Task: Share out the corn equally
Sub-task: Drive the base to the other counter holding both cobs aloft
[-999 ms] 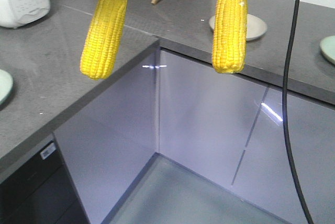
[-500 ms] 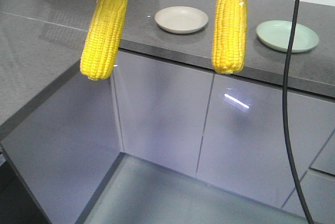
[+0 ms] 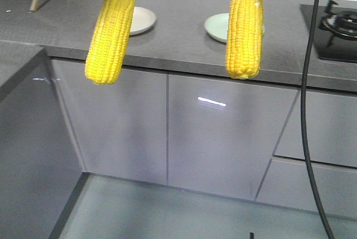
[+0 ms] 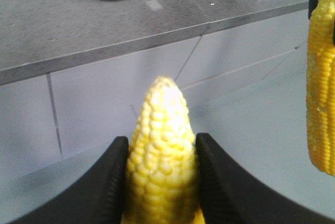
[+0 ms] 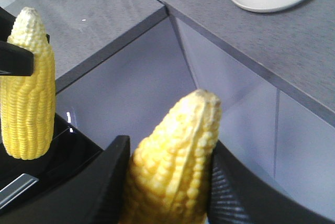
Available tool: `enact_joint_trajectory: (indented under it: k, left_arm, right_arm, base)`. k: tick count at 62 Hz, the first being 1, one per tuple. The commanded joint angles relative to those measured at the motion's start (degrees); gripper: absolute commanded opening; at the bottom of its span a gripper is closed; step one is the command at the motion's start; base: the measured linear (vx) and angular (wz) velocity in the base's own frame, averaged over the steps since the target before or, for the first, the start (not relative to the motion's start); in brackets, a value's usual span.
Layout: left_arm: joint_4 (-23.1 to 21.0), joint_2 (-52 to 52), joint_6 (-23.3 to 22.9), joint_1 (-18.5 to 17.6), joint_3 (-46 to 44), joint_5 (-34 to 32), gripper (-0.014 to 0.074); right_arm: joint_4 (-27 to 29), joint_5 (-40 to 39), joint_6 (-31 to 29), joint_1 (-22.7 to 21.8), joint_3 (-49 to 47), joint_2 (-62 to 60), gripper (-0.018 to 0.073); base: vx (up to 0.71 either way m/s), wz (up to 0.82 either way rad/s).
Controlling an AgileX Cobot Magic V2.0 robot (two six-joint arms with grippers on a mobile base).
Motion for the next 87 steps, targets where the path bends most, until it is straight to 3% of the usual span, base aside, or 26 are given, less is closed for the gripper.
enact_joint_trajectory:
  k: [1,31,87]
  left_arm:
    - [-2.3,-3.0,-0.3,-0.4,-1.8,-1.2,-0.0008]
    - [-2.3,-3.0,-0.3,-0.4,-1.8,-1.2,-0.0008]
    - [-2.3,-3.0,-0.3,-0.4,-1.8,-1.2,-0.0008]
  right_arm:
    - [2.8,1.2,-0.4,-0.2,-1.4,-2.8,-0.0004]
    - [2.8,1.2,-0.4,-0.2,-1.4,-2.8,-0.0004]
    - [2.8,1.2,-0.4,-0.2,-1.4,-2.8,-0.0004]
  base:
    - [-0.01,-0.41]
    - [-0.01,-0.30]
    - [0.04,0.06]
